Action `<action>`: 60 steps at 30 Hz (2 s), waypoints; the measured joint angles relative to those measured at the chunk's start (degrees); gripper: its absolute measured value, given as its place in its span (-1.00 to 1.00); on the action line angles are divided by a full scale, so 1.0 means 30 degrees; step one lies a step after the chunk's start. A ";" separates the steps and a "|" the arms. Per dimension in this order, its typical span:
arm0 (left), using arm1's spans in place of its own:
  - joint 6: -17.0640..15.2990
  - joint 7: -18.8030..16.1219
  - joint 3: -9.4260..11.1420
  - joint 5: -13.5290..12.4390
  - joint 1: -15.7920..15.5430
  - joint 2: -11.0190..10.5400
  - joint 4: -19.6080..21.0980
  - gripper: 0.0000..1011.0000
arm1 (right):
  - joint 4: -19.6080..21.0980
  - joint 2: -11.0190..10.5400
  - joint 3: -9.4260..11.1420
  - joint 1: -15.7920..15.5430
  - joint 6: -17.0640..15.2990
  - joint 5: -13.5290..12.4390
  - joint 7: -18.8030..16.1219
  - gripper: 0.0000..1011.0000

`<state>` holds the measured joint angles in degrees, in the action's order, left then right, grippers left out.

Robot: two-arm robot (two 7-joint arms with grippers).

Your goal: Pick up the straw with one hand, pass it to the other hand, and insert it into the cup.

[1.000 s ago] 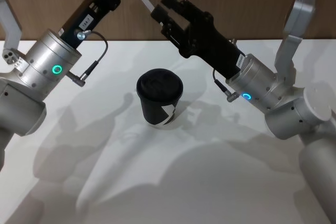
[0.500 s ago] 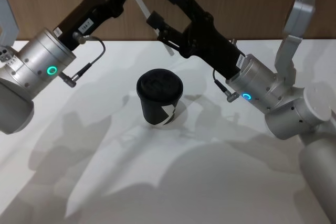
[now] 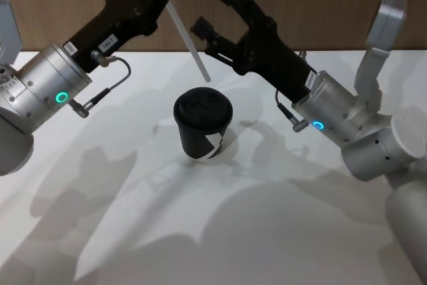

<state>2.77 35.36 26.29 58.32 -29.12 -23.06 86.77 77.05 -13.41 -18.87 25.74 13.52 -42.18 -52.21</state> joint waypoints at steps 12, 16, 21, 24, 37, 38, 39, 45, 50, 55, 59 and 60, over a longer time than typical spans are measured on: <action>-0.0128 -0.0031 0.0087 -0.0171 -0.0025 -0.0066 -0.0082 -0.97 | 0.1000 -0.0771 0.0331 -0.1015 -0.0074 -0.0025 0.0847 0.98; -0.0138 -0.0030 0.0121 -0.0212 -0.0091 -0.0026 -0.0212 -0.97 | 0.1301 -0.1029 0.0455 -0.1375 -0.0152 -0.0055 0.1134 0.98; -0.0137 -0.0080 0.0155 -0.0357 -0.0170 0.0052 -0.0379 -0.97 | 0.1698 -0.1368 0.0604 -0.1882 -0.0246 -0.0099 0.1519 0.98; -0.0114 -0.0140 0.0178 -0.0475 -0.0208 0.0087 -0.0475 -0.97 | 0.1820 -0.1487 0.0655 -0.2048 -0.0276 -0.0113 0.1664 0.98; 0.0088 -0.0384 0.0381 -0.1266 -0.0645 0.0483 -0.1335 -0.97 | 0.2208 -0.1853 0.0797 -0.2573 -0.0370 -0.0147 0.2087 0.98; 0.0100 -0.0387 0.0418 -0.1347 -0.0719 0.0554 -0.1477 -0.97 | 0.2232 -0.1872 0.0805 -0.2608 -0.0376 -0.0149 0.2115 0.98; 0.0104 -0.0387 0.0446 -0.1381 -0.0769 0.0604 -0.1573 -0.97 | 0.2232 -0.1872 0.0805 -0.2608 -0.0376 -0.0149 0.2115 0.98; 0.0117 -0.0346 0.0591 -0.1648 -0.1091 0.0956 -0.2219 -0.97 | 0.2307 -0.1944 0.0828 -0.2711 -0.0392 -0.0159 0.2190 0.98; 0.0101 -0.0274 0.0692 -0.1817 -0.1352 0.1225 -0.2741 -0.97 | 0.2357 -0.1982 0.0841 -0.2767 -0.0407 -0.0159 0.2236 0.98; 0.0007 -0.0209 0.0789 -0.1975 -0.1569 0.1447 -0.3202 -0.97 | 0.2374 -0.2002 0.0851 -0.2796 -0.0413 -0.0160 0.2261 0.98; -0.0095 -0.0135 0.0857 -0.2092 -0.1729 0.1604 -0.3521 -0.97 | 0.2386 -0.2015 0.0860 -0.2814 -0.0414 -0.0159 0.2283 0.98; -0.0127 -0.0096 0.0885 -0.2134 -0.1798 0.1674 -0.3662 -0.97 | 0.2390 -0.2018 0.0861 -0.2820 -0.0414 -0.0159 0.2287 0.98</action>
<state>2.38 35.07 28.95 51.92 -34.52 -18.03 75.79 84.22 -19.47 -16.28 17.28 12.27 -42.65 -45.35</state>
